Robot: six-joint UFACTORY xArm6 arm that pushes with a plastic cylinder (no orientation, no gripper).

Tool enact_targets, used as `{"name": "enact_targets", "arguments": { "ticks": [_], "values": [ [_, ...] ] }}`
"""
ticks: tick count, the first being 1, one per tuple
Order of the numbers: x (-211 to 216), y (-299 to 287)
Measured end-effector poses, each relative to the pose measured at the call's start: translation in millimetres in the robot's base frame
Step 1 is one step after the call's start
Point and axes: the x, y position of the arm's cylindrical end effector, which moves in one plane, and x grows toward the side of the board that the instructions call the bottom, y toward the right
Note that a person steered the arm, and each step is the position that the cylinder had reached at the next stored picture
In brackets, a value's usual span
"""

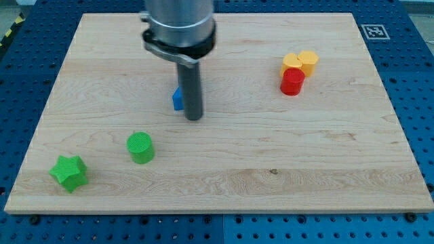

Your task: Push the blue cube left a bit

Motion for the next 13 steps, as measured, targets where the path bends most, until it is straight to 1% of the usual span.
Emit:
{"name": "enact_targets", "arguments": {
  "ticks": [1, 3, 4, 6, 8, 10, 11, 13],
  "values": [
    [-7.5, 37.6],
    [-85.0, 40.0],
    [-85.5, 40.0],
    [-62.8, 23.2],
    [-62.8, 17.9],
    [-67.4, -19.0],
    [-79.7, -25.4],
    [-83.2, -28.5]
  ]
}}
